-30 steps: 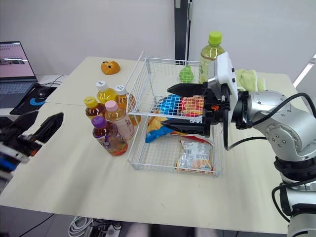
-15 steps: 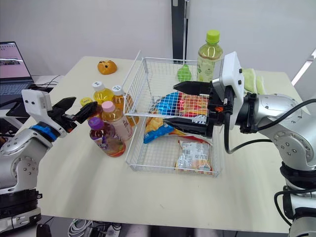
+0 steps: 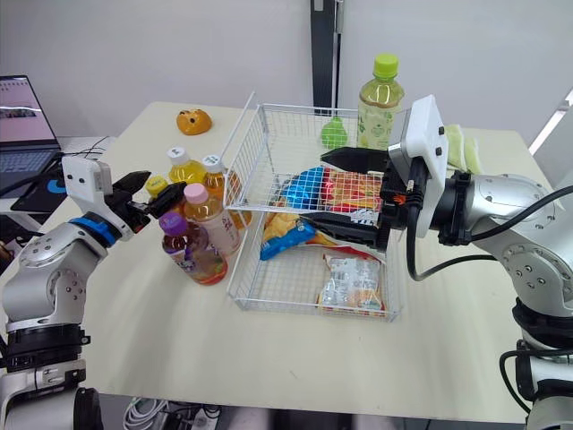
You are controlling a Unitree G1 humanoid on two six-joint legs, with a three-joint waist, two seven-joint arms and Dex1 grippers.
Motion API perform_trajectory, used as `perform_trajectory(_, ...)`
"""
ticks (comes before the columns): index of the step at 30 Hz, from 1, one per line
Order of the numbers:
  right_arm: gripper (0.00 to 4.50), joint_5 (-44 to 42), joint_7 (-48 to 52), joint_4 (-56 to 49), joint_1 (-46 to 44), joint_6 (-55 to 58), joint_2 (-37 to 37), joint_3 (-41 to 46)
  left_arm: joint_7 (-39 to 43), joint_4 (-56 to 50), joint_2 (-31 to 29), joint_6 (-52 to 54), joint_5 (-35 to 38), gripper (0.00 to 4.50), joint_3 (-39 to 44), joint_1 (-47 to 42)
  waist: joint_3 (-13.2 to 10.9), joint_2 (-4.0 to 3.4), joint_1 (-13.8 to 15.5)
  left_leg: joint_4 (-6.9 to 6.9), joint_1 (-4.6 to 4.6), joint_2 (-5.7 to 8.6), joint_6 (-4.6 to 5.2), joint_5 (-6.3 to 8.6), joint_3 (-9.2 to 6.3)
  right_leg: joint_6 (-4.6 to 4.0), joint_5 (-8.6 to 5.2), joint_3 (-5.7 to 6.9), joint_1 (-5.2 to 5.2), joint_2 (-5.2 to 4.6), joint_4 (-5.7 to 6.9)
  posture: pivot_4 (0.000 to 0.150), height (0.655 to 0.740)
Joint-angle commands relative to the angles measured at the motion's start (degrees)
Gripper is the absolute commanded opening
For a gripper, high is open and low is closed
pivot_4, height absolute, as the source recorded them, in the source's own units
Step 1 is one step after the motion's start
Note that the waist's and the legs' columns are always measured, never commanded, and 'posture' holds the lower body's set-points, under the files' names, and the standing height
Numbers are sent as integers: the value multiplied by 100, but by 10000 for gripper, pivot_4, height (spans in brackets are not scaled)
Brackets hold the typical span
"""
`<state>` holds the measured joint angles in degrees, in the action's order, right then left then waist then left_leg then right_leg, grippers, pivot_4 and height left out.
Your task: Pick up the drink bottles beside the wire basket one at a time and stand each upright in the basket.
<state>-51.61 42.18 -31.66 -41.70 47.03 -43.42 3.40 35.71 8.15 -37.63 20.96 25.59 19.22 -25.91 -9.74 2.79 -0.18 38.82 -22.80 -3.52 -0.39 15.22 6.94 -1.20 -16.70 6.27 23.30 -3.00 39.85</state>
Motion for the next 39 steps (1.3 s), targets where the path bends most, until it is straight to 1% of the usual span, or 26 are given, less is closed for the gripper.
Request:
perform_trajectory(1, 45000, -99, -76, -160, -18, -25, -38, 231, 111, 0, -35, -174, -11, 28061, 30, -95, 0, 0, 1, 0, 0, 0, 0, 0, 0, 0, 0, 0, 0, 0, 0, 1500, 7400)
perform_trajectory(5, 45000, -123, -100, -130, -19, -40, -53, 253, 201, 38, -81, -150, 3, 15166, 37, -94, 0, 0, 1, 0, 1, 0, 0, 0, 0, 0, 0, -1, 0, 0, 0, 1500, 7400)
perform_trajectory(6, 45000, -118, -91, -110, -26, -52, -66, 253, 217, 51, -100, -138, 11, 13802, 51, -93, 0, 0, 0, 0, 1, 0, 1, 0, 0, 0, 0, -1, 0, 0, 1, 1500, 7400)
perform_trajectory(9, 45000, -115, -83, -93, -35, -69, -72, 235, 279, -10, -168, -84, 61, 13841, 118, -19, 0, -1, -2, 0, 1, 0, 1, 1, 0, 0, 0, -1, 0, 0, 1, 1500, 7400)
perform_trajectory(14, 45000, -115, -54, -48, -60, -105, -39, 196, 360, -205, -485, 99, 315, 13841, 495, 74, -2, -2, -35, -3, 0, -2, 1, 1, 0, 1, 0, 0, 2, 0, -1, 1500, 7400)
perform_trajectory(17, 45000, -76, 7, 17, -76, -161, 12, 133, 654, -386, -922, 396, 649, 13841, 855, 125, -7, 1, -80, -4, -3, -4, 0, 0, 0, 1, 0, 0, 7, 1, -1, 1500, 7400)
perform_trajectory(21, 45000, 95, 146, 195, -112, -340, 102, 49, 1168, -597, -1700, 1259, 1311, 13841, 1396, 172, -18, 8, -112, -4, -18, -8, -5, -3, -1, 1, -1, 6, 20, 3, -2, 1500, 7400)
perform_trajectory(26, 45000, 243, 242, 353, -195, -492, 286, -26, 1846, -504, -2684, 2040, 1749, 13841, 1669, 95, -23, 0, -106, -5, -18, -2, -9, -4, 0, 2, -1, 5, 16, -2, -15, 1500, 7400)
perform_trajectory(29, 45000, 288, 248, 372, -177, -523, 322, -16, 2262, -231, -3384, 2488, 2042, 13841, 1525, -524, -28, 2, -75, -5, -20, -2, -9, -4, -4, 3, -2, 10, 16, 0, -16, 1500, 7400)
perform_trajectory(33, 45000, 363, 226, 369, -134, -544, 351, 20, 2896, 242, -3995, 2594, 2030, 13841, 737, -1608, -35, 7, -29, -6, -27, -3, -10, -4, -8, 3, -2, 18, 18, 1, -27, 1500, 7400)
perform_trajectory(35, 45000, 369, 172, 302, -58, -538, 358, 46, 3029, 641, -3974, 2781, 2025, 13841, 168, -2723, -37, 3, 2, -8, -26, 1, -10, -3, -4, 3, -2, 15, 18, 1, -30, 1500, 7400)
perform_trajectory(36, 45000, 357, 115, 245, -12, -519, 352, 81, 3194, 854, -3877, 2787, 1892, 13841, -209, -3393, -38, 7, 36, -8, -27, 2, -10, -3, -5, 3, -2, 17, 18, 2, -29, 1500, 7400)
perform_trajectory(37, 45000, 348, 60, 199, 20, -501, 349, 110, 3361, 1063, -3774, 2785, 1740, 13841, -547, -3969, -39, 6, 41, -4, -33, 2, -10, -3, -12, 4, -2, 24, 18, 8, -29, 1500, 7400)
perform_trajectory(39, 45000, 328, -75, 94, 77, -461, 320, 196, 3699, 1570, -3385, 2744, 1380, 13841, -1171, -5111, -39, 6, 63, 0, -40, 6, -11, -3, -19, 4, -2, 27, 18, 10, -30, 1500, 7400)
